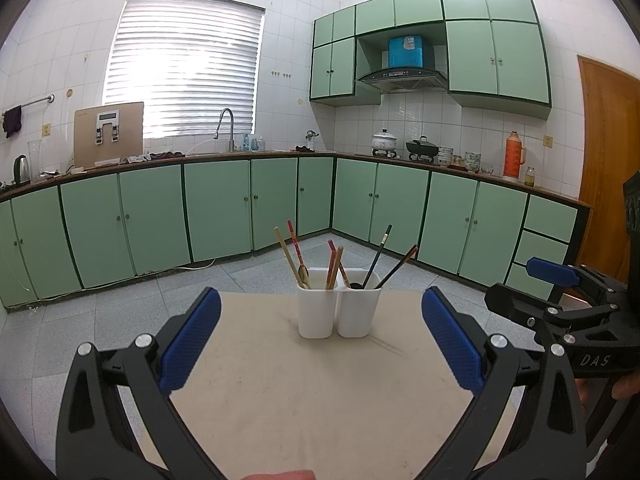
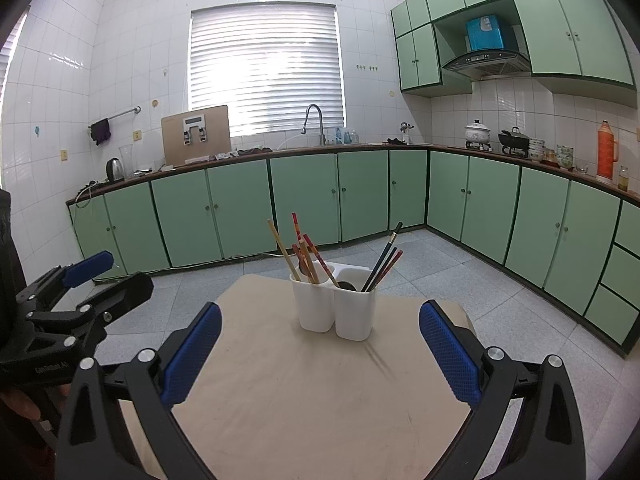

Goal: Organize utensils

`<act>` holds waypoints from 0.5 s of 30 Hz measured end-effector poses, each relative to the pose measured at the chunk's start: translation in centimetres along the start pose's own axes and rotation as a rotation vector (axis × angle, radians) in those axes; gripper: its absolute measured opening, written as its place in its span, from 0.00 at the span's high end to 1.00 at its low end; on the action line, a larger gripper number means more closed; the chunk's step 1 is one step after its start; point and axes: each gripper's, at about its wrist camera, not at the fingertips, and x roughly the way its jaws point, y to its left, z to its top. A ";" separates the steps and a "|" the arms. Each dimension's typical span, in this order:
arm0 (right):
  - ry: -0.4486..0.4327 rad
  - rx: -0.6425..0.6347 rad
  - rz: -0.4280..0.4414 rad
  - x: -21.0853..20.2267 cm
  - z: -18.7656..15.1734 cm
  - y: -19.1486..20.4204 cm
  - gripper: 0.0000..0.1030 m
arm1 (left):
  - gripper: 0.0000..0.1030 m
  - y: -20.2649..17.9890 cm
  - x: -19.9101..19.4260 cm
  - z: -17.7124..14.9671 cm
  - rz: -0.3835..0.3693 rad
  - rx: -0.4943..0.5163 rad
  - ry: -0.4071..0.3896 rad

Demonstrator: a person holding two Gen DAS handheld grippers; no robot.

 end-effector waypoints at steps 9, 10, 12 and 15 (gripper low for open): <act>0.004 -0.001 -0.004 0.1 -0.3 -0.5 0.06 | 0.05 0.0 0.3 -0.1 0.003 -0.009 0.009; 0.005 -0.001 -0.004 0.1 -0.3 -0.6 0.06 | 0.05 -0.1 0.3 -0.1 0.004 -0.009 0.009; 0.007 -0.001 -0.003 0.1 -0.4 -0.7 0.06 | 0.05 -0.1 0.3 -0.1 0.002 -0.009 0.010; 0.006 -0.001 -0.003 0.1 -0.4 -0.8 0.06 | 0.05 -0.2 0.3 -0.2 0.004 -0.006 0.012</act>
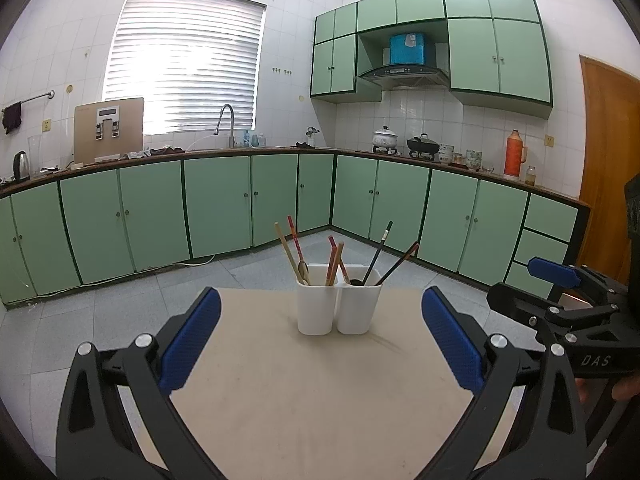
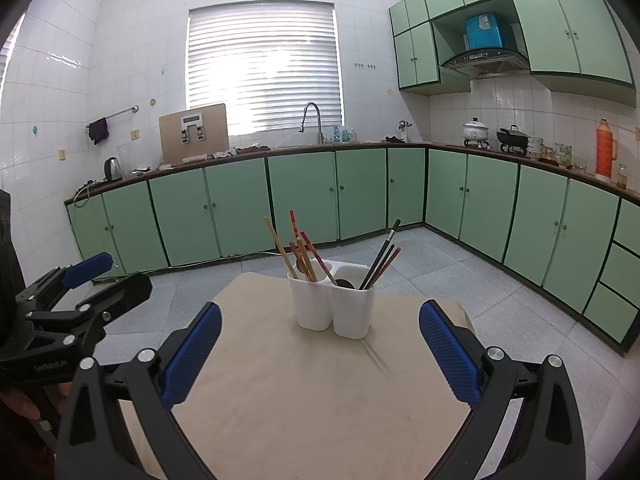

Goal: Organize utensils

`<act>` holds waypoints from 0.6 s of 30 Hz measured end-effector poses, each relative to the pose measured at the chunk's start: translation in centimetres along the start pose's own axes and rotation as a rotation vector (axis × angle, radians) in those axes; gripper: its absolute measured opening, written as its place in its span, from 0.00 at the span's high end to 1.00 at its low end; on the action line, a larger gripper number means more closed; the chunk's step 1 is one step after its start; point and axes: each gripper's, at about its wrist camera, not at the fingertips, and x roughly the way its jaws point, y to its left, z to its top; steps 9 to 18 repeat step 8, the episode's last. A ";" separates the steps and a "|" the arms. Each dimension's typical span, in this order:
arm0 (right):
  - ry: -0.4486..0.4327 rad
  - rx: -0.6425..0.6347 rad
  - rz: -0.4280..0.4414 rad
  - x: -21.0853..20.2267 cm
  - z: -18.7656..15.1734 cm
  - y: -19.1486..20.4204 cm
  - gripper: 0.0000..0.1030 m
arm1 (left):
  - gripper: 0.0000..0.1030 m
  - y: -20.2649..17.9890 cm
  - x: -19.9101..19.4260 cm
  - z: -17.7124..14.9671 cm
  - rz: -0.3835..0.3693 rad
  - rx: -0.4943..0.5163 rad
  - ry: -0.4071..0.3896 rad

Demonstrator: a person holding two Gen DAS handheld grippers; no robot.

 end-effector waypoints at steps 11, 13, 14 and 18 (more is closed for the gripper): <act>0.001 0.000 0.000 0.0 0.0 0.0 0.06 | 0.05 -0.2 0.0 -0.1 0.002 0.002 0.002; 0.001 0.000 0.000 0.0 0.0 0.0 0.06 | 0.05 -0.2 0.0 -0.1 0.002 0.002 0.002; 0.001 0.000 0.000 0.0 0.0 0.0 0.06 | 0.05 -0.2 0.0 -0.1 0.002 0.002 0.002; 0.001 0.000 0.000 0.0 0.0 0.0 0.06 | 0.05 -0.2 0.0 -0.1 0.002 0.002 0.002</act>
